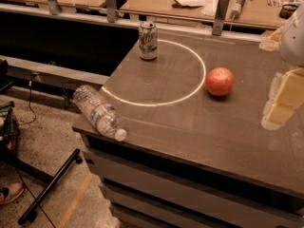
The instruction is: Pick apple
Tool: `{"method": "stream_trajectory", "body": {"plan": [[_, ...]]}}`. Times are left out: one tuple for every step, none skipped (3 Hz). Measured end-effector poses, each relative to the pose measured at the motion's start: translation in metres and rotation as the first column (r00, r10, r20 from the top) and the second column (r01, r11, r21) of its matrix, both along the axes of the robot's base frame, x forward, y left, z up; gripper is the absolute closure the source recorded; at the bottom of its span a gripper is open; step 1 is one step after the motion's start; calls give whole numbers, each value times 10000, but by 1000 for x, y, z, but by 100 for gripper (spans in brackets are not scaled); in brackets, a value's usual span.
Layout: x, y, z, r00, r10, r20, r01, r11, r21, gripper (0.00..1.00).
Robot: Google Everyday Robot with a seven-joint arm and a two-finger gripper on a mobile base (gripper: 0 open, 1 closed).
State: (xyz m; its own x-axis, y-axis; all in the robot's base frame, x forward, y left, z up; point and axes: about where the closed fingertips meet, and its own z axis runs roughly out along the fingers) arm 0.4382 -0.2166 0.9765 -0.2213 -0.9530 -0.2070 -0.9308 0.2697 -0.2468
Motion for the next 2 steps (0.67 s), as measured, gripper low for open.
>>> {"method": "stream_trajectory", "body": {"plan": [[0, 0, 0, 10000, -1, 2, 1, 10000, 4, 0], [24, 3, -5, 9997, -84, 243, 73, 9989, 462, 0]]}}
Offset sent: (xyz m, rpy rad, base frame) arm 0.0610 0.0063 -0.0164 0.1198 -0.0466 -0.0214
